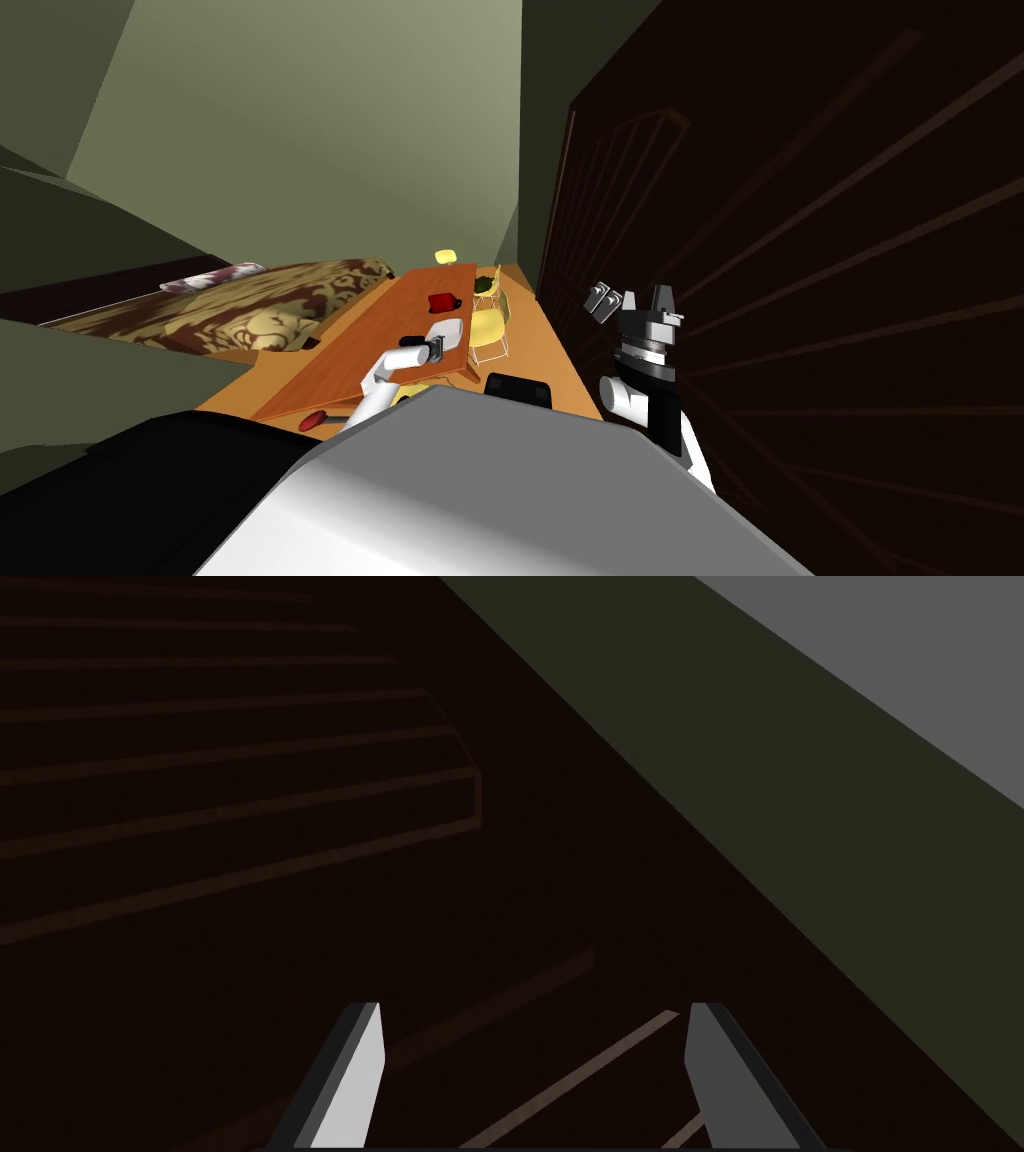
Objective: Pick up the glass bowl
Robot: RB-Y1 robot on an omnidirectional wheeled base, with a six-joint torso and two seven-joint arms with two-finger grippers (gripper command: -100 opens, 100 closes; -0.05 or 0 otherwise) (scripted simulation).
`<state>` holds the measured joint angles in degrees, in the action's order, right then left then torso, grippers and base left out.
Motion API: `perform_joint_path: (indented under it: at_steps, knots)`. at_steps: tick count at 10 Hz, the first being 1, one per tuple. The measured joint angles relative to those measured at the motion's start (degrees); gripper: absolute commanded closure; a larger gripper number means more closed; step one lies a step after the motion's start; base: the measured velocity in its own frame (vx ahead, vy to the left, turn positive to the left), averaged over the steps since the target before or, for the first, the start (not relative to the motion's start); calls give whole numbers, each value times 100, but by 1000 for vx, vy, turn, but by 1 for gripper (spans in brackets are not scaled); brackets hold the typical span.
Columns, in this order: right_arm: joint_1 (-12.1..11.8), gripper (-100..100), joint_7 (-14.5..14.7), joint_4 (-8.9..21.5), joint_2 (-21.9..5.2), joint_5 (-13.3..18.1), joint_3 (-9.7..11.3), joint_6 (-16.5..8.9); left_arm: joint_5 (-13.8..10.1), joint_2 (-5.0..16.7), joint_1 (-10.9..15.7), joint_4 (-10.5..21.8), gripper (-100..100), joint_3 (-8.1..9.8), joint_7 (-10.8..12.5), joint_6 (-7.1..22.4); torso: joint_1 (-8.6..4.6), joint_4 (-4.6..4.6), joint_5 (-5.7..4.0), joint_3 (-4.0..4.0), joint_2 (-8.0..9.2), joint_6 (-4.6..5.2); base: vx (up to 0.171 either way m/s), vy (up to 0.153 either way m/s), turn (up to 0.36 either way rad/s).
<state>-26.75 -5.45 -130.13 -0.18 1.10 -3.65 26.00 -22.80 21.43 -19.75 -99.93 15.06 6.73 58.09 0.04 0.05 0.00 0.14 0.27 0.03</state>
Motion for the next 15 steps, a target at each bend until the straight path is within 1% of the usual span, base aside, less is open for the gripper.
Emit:
perform_joint_path:
  at_steps: [1, 2, 3, 4, 5, 7, 8, 9, 10, 11, 12, 13, 14, 15]
  knots:
    - [0, 0, 0, 0, 0, 0, 0, 0, -4, 12, 199, 220, -100, -23, -3, -43, 2, -2, 1, -6, -12, 0, -6, 7, -5]
    - [-1, 0, 0, 0, 0, 0, 0, 0, -9, 16, 267, 390, -100, -25, -1, -43, 3, -5, 1, -14, -25, -1, -71, 2, 16]
    - [0, 0, 0, 0, 0, 0, 0, 0, -91, 96, 411, 560, -100, -114, -7, -130, 1, -3, 0, -7, -11, 0, -95, 1, 5]
    - [0, 0, 0, 0, 0, 0, 0, 0, -98, 115, 587, 730, -100, -186, 3, -208, 0, -1, 0, -2, -3, 0, -50, 4, -2]
    - [-1, 0, 0, 0, 0, 0, 0, 0, -42, 79, 742, 853, -100, -230, 37, -224, 0, -2, 0, -6, -12, 0, -9, 2, -4]
    - [-1, 0, 0, 0, 0, 0, 0, 0, -63, 97, 868, 1123, -100, -230, 39, -221, 0, -7, 0, -18, -32, -2, 9, 1, 2]
    - [-1, 0, 0, 0, 0, 0, 0, 0, -46, 89, 915, 1260, -100, -240, 37, -238, 0, -8, 0, -20, -35, -1, -72, 7, 14]
    - [0, 0, 0, 0, 0, 0, 0, 0, -87, 127, 1054, 1447, -100, -354, 28, -387, 2, -4, 0, -9, -14, 0, -99, 3, 1]
    - [0, 0, 0, 0, 0, 0, 0, 0, -114, 158, 1241, 1670, -100, -423, 20, -503, 1, -1, 0, -2, -4, 0, -52, -2, -3]
    - [-1, 0, 0, 0, 0, 0, 0, 0, -124, 173, 1408, 1851, -100, -439, 24, -521, -1, -2, -1, -6, -12, -1, -13, -1, -2]
    - [-1, 0, 0, 0, 0, 0, 0, 0, -131, 178, 1483, 2035, -100, -443, 25, -519, -1, -5, 0, -13, -23, -2, -82, 3, 19]
    - [0, 0, 0, 0, 0, 0, 0, 0, -116, 193, 1595, 2126, -100, -564, 66, -590, -1, -2, 0, -5, -8, -1, -102, 2, 2]
    - [0, 0, 0, 0, 0, 0, 0, 0, -129, 228, 1753, 2230, -100, -630, 94, -637, -1, 0, -1, 0, 0, -1, -48, 6, -3]
    - [-1, 0, 0, 0, 0, 0, 0, 0, -124, 225, 1940, 2412, -100, -660, 95, -690, 0, -2, 0, -6, -13, -1, 0, 0, 0]
